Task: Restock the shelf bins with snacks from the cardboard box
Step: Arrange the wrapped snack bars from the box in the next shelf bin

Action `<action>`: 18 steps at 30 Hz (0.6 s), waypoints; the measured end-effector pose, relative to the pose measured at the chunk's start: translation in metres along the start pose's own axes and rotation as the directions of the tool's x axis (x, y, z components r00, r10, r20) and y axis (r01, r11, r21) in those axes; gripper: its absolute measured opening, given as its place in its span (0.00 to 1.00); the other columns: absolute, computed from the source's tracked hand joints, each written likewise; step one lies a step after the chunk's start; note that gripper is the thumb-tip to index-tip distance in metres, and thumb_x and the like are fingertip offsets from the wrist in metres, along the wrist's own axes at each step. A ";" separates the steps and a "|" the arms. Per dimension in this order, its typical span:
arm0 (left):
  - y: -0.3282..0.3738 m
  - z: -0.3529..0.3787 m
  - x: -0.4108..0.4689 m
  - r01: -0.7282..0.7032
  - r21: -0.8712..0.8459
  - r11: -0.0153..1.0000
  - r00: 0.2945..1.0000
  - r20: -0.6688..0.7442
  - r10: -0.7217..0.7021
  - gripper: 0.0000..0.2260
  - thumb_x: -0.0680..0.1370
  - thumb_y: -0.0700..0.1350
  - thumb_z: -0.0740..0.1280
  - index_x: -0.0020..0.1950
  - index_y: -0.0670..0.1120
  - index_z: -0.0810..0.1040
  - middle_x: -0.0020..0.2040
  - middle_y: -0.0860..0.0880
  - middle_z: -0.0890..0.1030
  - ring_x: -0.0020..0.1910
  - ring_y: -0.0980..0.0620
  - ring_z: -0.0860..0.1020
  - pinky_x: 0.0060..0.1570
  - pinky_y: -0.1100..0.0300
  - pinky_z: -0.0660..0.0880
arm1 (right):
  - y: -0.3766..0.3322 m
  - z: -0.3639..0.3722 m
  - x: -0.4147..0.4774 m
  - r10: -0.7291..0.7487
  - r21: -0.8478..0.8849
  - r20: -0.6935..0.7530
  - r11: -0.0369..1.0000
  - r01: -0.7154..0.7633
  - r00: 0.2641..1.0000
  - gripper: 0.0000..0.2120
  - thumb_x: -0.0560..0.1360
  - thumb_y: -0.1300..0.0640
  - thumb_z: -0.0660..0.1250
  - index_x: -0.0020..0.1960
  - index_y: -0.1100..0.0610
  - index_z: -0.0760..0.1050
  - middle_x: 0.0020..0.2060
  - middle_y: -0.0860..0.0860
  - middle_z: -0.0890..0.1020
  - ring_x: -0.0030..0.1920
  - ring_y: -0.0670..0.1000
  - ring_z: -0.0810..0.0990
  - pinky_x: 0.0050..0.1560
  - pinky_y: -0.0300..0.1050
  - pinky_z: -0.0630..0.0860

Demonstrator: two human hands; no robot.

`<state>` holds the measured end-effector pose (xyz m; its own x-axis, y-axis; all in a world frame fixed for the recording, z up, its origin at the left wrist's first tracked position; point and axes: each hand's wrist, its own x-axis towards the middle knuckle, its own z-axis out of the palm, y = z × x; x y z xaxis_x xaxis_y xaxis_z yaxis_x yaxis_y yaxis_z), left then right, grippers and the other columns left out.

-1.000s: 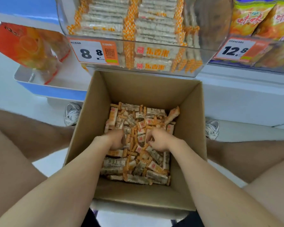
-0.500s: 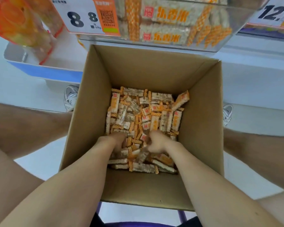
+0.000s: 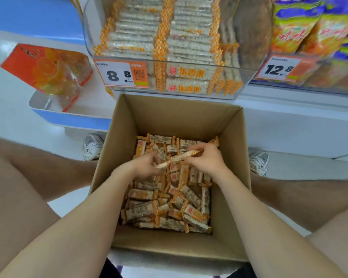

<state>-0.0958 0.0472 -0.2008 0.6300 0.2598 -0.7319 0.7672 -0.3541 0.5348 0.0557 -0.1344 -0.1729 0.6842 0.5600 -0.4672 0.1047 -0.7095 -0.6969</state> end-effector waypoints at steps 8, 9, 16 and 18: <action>0.059 -0.047 -0.070 -0.326 0.164 0.931 0.911 -0.207 0.356 0.16 0.76 0.47 0.76 0.61 0.55 0.76 0.58 0.55 0.78 0.54 0.60 0.77 0.49 0.64 0.75 | -0.046 -0.052 -0.035 -0.030 0.353 -0.289 0.926 0.135 0.957 0.13 0.77 0.47 0.75 0.54 0.55 0.82 0.38 0.52 0.87 0.38 0.51 0.87 0.40 0.49 0.85; 0.063 -0.052 -0.079 -0.356 0.194 0.914 0.888 -0.236 0.395 0.17 0.75 0.47 0.77 0.61 0.54 0.76 0.56 0.56 0.79 0.52 0.61 0.79 0.47 0.68 0.75 | -0.049 -0.056 -0.039 -0.043 0.382 -0.324 0.908 0.172 0.945 0.13 0.78 0.47 0.74 0.57 0.54 0.81 0.39 0.52 0.87 0.38 0.52 0.87 0.40 0.49 0.85; 0.080 -0.080 -0.128 -0.499 0.215 0.839 0.737 -0.404 0.542 0.22 0.68 0.41 0.81 0.58 0.55 0.79 0.50 0.57 0.84 0.51 0.61 0.83 0.53 0.59 0.81 | -0.070 -0.075 -0.066 -0.124 0.415 -0.423 0.854 0.314 0.897 0.04 0.76 0.41 0.72 0.48 0.39 0.82 0.37 0.47 0.87 0.38 0.54 0.87 0.48 0.62 0.84; 0.085 -0.085 -0.138 -0.532 0.191 0.825 0.708 -0.433 0.558 0.26 0.68 0.41 0.81 0.63 0.56 0.78 0.50 0.58 0.85 0.53 0.59 0.83 0.56 0.57 0.80 | -0.077 -0.080 -0.074 -0.127 0.508 -0.337 0.810 0.294 0.933 0.07 0.74 0.43 0.76 0.48 0.44 0.84 0.38 0.50 0.87 0.39 0.56 0.87 0.47 0.60 0.82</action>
<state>-0.1073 0.0573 -0.0184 0.9261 0.3753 -0.0373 0.2742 -0.6020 0.7499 0.0547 -0.1556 -0.0406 0.8684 0.4682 -0.1633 -0.0802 -0.1925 -0.9780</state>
